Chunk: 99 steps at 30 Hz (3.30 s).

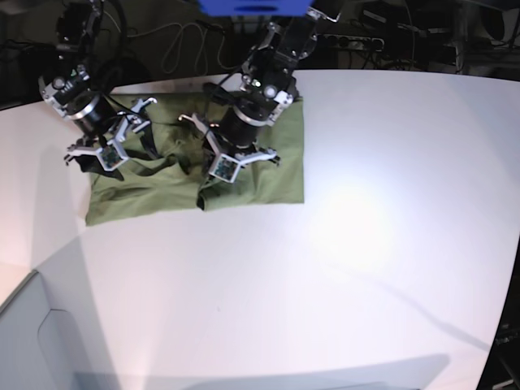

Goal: Fold the T-shirt properly
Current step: 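Grasp the shirt end near the left gripper and carry it toward the right gripper, then lay the folded end down and open the left gripper, then grasp the shirt end at the right gripper and fold it over the stack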

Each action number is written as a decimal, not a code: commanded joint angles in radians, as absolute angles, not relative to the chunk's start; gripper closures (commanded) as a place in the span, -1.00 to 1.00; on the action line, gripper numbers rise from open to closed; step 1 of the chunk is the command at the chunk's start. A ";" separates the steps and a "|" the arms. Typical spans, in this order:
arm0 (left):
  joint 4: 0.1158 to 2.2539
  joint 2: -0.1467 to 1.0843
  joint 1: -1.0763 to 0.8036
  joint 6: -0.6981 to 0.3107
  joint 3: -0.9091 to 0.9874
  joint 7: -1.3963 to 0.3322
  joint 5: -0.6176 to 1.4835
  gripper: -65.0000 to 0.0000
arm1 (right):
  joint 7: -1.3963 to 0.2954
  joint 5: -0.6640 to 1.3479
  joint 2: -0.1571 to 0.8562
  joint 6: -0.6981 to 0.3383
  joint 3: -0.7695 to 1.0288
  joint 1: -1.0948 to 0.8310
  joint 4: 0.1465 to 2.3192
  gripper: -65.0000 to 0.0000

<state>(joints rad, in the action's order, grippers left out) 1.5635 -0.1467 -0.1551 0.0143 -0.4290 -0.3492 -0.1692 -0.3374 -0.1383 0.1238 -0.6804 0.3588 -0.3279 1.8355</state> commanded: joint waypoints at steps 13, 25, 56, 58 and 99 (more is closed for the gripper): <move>1.801 -0.145 -0.214 0.010 -0.522 -0.328 -0.165 0.05 | -0.314 -0.124 0.134 -0.698 0.363 -0.334 1.854 -0.32; 1.701 -0.061 -0.274 0.002 -0.466 -0.326 -0.163 0.05 | -0.314 -0.122 0.127 -0.698 0.456 -0.295 1.856 -0.34; 1.868 0.031 -0.335 0.008 -0.472 -0.328 -0.163 0.05 | -0.541 -0.116 0.099 -0.698 0.639 -0.090 1.426 -0.29; 1.865 0.030 -0.343 0.008 -0.381 -0.328 -0.163 0.05 | -0.541 -0.116 0.099 -0.698 0.639 -0.091 1.419 -0.15; 1.610 0.041 -0.300 0.007 -0.206 -0.328 0.041 0.05 | -0.535 -0.122 -0.022 -0.698 0.154 -0.259 1.969 0.99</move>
